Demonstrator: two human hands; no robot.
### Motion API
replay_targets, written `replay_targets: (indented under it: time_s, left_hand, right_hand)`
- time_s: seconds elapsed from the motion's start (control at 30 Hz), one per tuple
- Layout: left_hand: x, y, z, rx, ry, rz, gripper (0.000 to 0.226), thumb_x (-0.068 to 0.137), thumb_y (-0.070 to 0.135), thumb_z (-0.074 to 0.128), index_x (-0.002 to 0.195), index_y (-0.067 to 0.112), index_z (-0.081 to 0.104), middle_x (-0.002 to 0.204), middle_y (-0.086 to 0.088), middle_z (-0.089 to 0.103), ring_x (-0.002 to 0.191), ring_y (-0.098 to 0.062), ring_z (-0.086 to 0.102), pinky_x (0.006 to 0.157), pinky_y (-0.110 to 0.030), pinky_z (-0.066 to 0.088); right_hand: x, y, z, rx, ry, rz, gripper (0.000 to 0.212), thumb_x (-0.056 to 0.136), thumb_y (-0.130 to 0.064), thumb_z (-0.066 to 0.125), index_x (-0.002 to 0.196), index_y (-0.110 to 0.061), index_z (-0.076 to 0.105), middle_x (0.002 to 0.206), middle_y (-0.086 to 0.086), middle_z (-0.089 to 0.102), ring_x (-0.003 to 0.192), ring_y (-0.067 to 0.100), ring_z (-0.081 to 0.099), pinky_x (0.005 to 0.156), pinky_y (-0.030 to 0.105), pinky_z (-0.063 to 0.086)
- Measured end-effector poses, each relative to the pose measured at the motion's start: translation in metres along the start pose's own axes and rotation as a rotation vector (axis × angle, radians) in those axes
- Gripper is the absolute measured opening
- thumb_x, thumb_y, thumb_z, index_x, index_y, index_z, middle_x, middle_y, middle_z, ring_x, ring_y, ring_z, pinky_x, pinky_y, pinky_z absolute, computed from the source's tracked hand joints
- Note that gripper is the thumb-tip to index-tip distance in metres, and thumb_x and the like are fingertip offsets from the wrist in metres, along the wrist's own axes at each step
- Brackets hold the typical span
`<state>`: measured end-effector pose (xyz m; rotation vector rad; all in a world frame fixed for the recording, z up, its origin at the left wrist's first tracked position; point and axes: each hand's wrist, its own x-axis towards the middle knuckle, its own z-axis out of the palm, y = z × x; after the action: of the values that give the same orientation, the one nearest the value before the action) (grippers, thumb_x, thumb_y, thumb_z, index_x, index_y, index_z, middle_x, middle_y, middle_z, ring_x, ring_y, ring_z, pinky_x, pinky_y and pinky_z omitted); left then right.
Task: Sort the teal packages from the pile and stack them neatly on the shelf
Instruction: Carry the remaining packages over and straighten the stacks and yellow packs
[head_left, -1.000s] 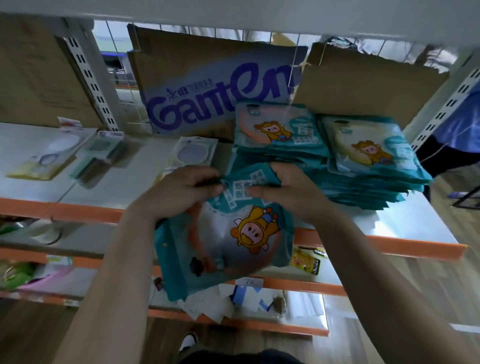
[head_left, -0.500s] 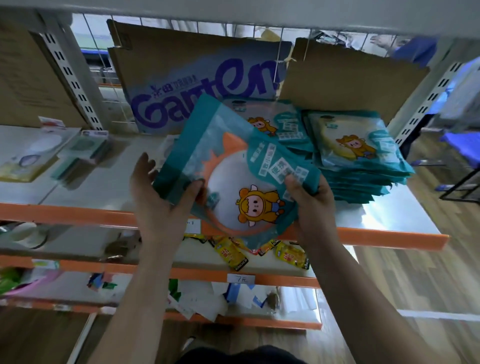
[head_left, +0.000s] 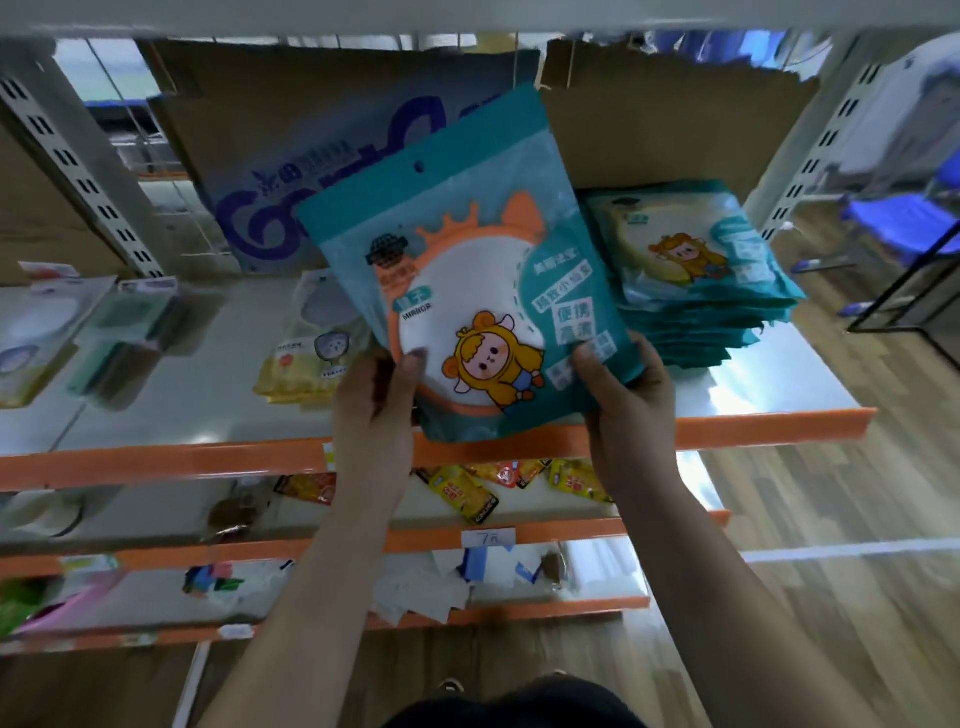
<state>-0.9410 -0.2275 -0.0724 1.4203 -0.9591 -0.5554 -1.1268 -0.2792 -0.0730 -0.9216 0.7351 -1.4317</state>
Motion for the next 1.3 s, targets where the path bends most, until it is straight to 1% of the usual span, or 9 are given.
replay_targets:
  time_s: [0.07, 0.23, 0.33, 0.43, 0.53, 0.83, 1.03, 1.17, 1.3]
  left_hand:
    - [0.003, 0.009, 0.003, 0.033, -0.008, 0.031, 0.024, 0.089, 0.045, 0.057, 0.071, 0.030, 0.055, 0.064, 0.002, 0.053, 0.062, -0.018, 0.052, 0.059, -0.043, 0.045]
    - [0.005, 0.026, 0.026, 0.166, 0.033, 0.137, 0.039, 0.092, 0.047, 0.052, 0.080, 0.011, 0.059, 0.073, -0.014, 0.063, 0.065, -0.024, 0.057, 0.056, -0.031, 0.040]
    - [0.000, 0.038, 0.051, 0.164, 0.057, 0.130, 0.033, 0.094, 0.041, 0.055, 0.077, 0.013, 0.060, 0.070, -0.003, 0.064, 0.062, -0.014, 0.057, 0.055, -0.023, 0.039]
    - [-0.003, 0.047, 0.080, 0.237, 0.053, 0.128, 0.023, 0.095, 0.037, 0.057, 0.074, 0.029, 0.058, 0.066, 0.015, 0.059, 0.061, 0.006, 0.054, 0.054, -0.007, 0.034]
    - [0.002, 0.056, 0.111, 0.288, 0.006, 0.118, 0.019, 0.096, 0.035, 0.055, 0.090, 0.022, 0.067, 0.079, 0.011, 0.063, 0.070, 0.011, 0.054, 0.058, -0.008, 0.038]
    - [0.055, 0.087, 0.215, 0.541, -0.098, 0.256, 0.030, 0.099, 0.028, 0.051, 0.076, 0.010, 0.055, 0.063, 0.005, 0.047, 0.055, -0.005, 0.043, 0.047, -0.012, 0.031]
    - [0.087, 0.084, 0.248, 0.754, -0.109, 0.079, 0.036, 0.101, 0.034, 0.047, 0.106, 0.001, 0.058, 0.102, -0.016, 0.063, 0.094, -0.029, 0.060, 0.068, -0.032, 0.038]
    - [0.093, 0.086, 0.255, 0.936, -0.079, 0.113, 0.027, 0.100, 0.027, 0.050, 0.108, 0.002, 0.059, 0.094, -0.011, 0.058, 0.086, -0.025, 0.056, 0.067, -0.032, 0.038]
    - [0.095, 0.086, 0.263, 1.031, -0.047, 0.120, 0.017, 0.100, 0.013, 0.048, 0.109, 0.005, 0.060, 0.107, -0.013, 0.064, 0.097, -0.028, 0.062, 0.068, -0.033, 0.042]
  right_hand:
    - [0.001, -0.004, -0.018, -0.111, -0.008, -0.032, 0.011, 0.083, -0.025, 0.066, 0.092, -0.018, 0.067, 0.089, -0.003, 0.072, 0.086, 0.015, 0.068, 0.071, 0.031, 0.059]
    - [0.014, -0.014, -0.078, -0.537, -0.032, -0.195, 0.030, 0.102, -0.034, 0.038, 0.096, -0.025, 0.066, 0.084, -0.004, 0.072, 0.080, 0.015, 0.069, 0.067, 0.027, 0.057]
    - [0.031, -0.017, -0.128, -0.965, -0.095, -0.327, 0.017, 0.097, -0.024, 0.051, 0.091, -0.021, 0.066, 0.074, -0.002, 0.070, 0.070, 0.020, 0.066, 0.059, 0.036, 0.053]
    - [0.053, -0.015, -0.170, -1.428, -0.186, -0.402, 0.014, 0.083, -0.014, 0.067, 0.096, -0.009, 0.067, 0.084, 0.009, 0.068, 0.076, 0.034, 0.062, 0.060, 0.039, 0.049]
    - [0.071, -0.012, -0.199, -1.652, -0.201, -0.422, 0.017, 0.079, -0.021, 0.074, 0.089, -0.007, 0.070, 0.086, 0.012, 0.068, 0.079, 0.039, 0.058, 0.063, 0.038, 0.045]
    - [0.069, -0.004, -0.214, -1.719, -0.139, -0.483, 0.035, 0.093, -0.038, 0.039, 0.087, -0.016, 0.065, 0.093, 0.004, 0.064, 0.086, 0.028, 0.054, 0.069, 0.037, 0.040]
    - [0.068, -0.005, -0.214, -1.773, -0.162, -0.469, 0.036, 0.093, -0.036, 0.036, 0.091, -0.013, 0.063, 0.095, 0.008, 0.062, 0.086, 0.031, 0.054, 0.070, 0.038, 0.041]
    - [0.068, -0.004, -0.213, -1.765, -0.151, -0.482, 0.034, 0.094, -0.035, 0.037, 0.091, -0.012, 0.062, 0.095, 0.008, 0.061, 0.085, 0.030, 0.054, 0.069, 0.038, 0.040]
    - [0.068, -0.003, -0.214, -1.773, -0.158, -0.478, 0.034, 0.094, -0.036, 0.038, 0.093, -0.012, 0.062, 0.097, 0.008, 0.062, 0.087, 0.030, 0.054, 0.071, 0.038, 0.039]
